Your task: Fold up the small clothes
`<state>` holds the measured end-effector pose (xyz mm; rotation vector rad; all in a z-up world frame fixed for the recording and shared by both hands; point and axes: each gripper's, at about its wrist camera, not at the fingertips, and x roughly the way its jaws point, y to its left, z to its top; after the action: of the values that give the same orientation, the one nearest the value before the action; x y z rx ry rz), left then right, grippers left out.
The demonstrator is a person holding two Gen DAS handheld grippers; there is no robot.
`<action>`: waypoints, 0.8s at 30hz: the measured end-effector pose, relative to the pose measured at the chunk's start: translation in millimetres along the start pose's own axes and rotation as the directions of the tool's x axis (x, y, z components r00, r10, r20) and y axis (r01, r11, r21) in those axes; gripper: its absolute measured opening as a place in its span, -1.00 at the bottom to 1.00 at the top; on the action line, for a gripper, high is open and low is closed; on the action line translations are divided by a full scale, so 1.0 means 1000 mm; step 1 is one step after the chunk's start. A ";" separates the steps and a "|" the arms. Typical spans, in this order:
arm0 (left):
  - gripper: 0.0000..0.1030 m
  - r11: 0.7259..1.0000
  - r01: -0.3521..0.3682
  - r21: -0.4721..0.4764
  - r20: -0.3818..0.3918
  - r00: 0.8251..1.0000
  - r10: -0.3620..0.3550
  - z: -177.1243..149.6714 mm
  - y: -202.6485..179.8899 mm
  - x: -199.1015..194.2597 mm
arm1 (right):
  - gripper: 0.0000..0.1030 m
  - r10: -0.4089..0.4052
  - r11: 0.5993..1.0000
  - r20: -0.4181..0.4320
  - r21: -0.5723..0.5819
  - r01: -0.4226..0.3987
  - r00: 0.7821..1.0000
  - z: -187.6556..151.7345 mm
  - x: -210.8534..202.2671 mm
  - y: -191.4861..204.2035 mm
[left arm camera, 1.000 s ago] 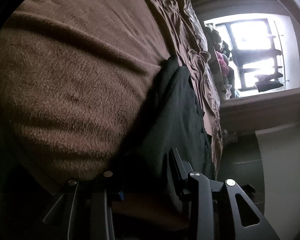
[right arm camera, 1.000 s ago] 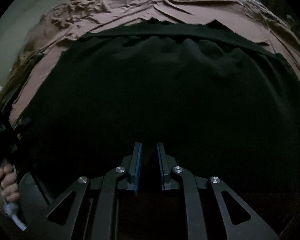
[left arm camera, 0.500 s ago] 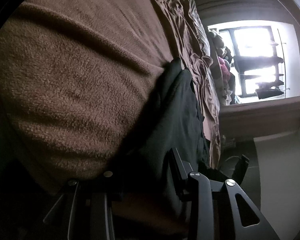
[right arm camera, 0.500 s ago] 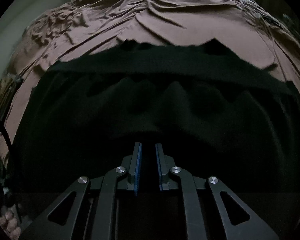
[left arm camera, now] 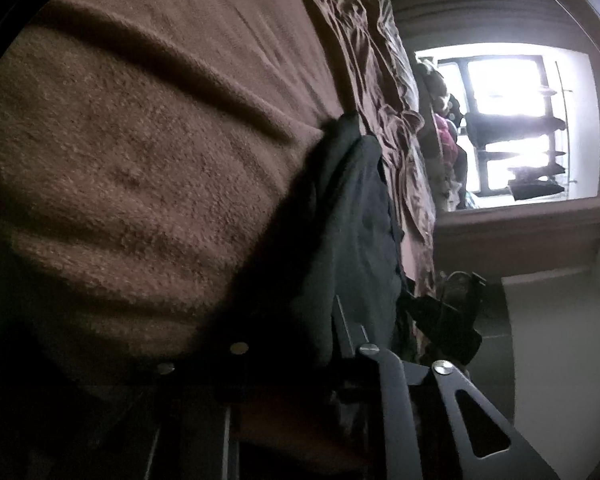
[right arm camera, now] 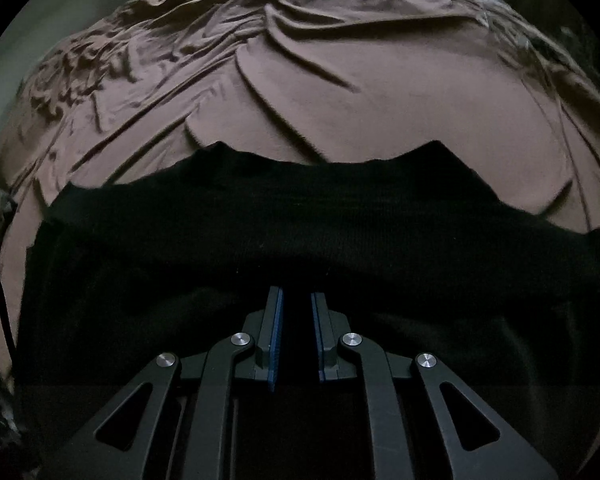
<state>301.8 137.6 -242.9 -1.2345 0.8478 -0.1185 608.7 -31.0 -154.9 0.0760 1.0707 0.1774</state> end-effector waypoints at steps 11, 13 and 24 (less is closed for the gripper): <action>-0.69 0.980 0.174 0.099 -0.004 0.985 -0.175 -0.002 -0.028 -0.012 | -0.77 0.083 0.996 -0.007 -0.044 -0.084 0.996 -0.056 -0.049 0.009; -0.70 0.975 0.203 0.095 -0.013 0.979 -0.203 -0.001 -0.032 -0.013 | -0.77 0.098 0.994 -0.008 -0.053 -0.098 0.995 -0.070 -0.057 0.011; -0.70 0.938 0.309 0.156 -0.072 0.951 -0.302 0.006 -0.078 -0.016 | -0.77 0.158 0.984 -0.038 -0.072 -0.160 0.987 -0.141 -0.076 0.020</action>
<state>321.2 121.9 -167.4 -1.2025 0.6663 -0.4624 446.9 -28.2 -153.5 0.0915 1.0894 0.3636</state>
